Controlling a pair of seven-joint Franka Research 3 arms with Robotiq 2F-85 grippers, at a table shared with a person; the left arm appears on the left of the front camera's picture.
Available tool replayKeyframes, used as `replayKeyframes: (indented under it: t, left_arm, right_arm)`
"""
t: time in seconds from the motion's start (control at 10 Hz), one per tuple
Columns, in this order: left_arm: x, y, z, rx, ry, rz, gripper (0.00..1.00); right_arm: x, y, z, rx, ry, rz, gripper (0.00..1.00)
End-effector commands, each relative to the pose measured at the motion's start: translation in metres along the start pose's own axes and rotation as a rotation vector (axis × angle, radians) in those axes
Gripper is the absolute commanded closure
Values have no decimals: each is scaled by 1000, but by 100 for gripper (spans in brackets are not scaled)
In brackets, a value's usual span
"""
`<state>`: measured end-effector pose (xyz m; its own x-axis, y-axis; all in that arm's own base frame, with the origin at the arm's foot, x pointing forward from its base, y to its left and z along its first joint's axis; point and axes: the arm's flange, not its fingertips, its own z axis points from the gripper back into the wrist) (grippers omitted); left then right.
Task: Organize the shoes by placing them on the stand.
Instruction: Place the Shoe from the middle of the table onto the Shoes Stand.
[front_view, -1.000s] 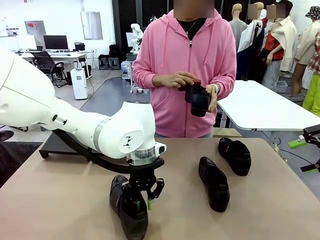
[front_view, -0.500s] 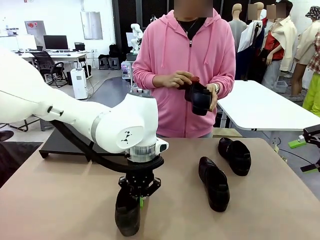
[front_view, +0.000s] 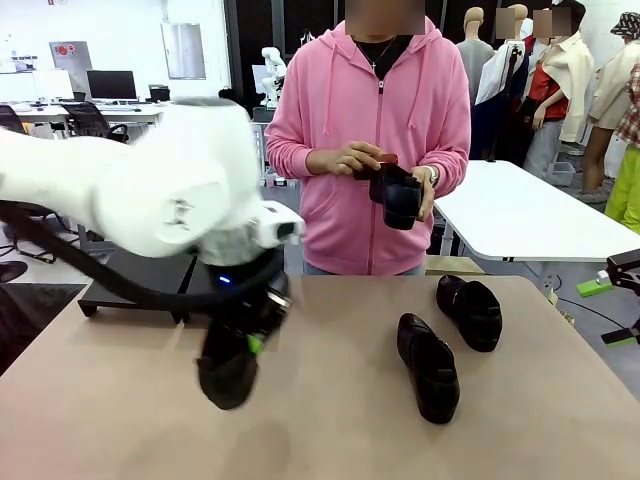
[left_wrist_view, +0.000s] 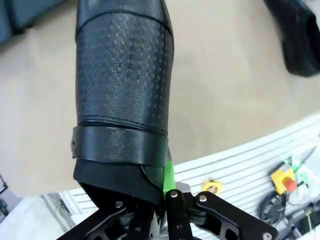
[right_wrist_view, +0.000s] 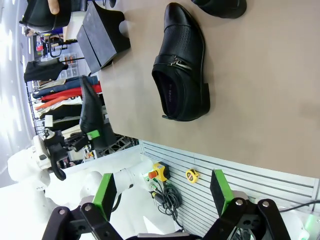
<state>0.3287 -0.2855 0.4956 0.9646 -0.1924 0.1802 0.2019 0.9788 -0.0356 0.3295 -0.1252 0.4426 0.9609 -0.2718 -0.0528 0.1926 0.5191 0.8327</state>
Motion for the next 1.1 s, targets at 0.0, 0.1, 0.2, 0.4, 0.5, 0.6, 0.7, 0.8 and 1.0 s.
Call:
replayKeyframes:
  t: [0.0,0.1,0.2,0.4,0.5,0.6,0.7,0.8,1.0]
  left_arm:
    - [-29,78,19,28,-48,-68,100]
    - [-46,99,25,57,-60,-29,100]
    - [-58,110,28,40,-83,75,100]
    - [-26,82,23,32,-43,-7,100]
    - [-26,82,23,32,-43,-7,100]
    - [-26,82,23,32,-43,-7,100]
    - [-38,91,19,45,-37,-3,100]
    - [-7,105,17,39,32,-20,100]
    - [72,156,28,76,109,-52,100]
  right_arm:
    - [1,6,2,26,-9,-16,0]
    - [1,6,2,26,-9,-16,0]
    - [1,6,2,26,-9,-16,0]
    - [1,6,2,26,-9,-16,0]
    - [1,6,2,26,-9,-16,0]
    - [1,6,2,26,-9,-16,0]
    - [1,6,2,26,-9,-16,0]
    - [1,6,2,26,-9,-16,0]
    - [1,6,2,26,-9,-16,0]
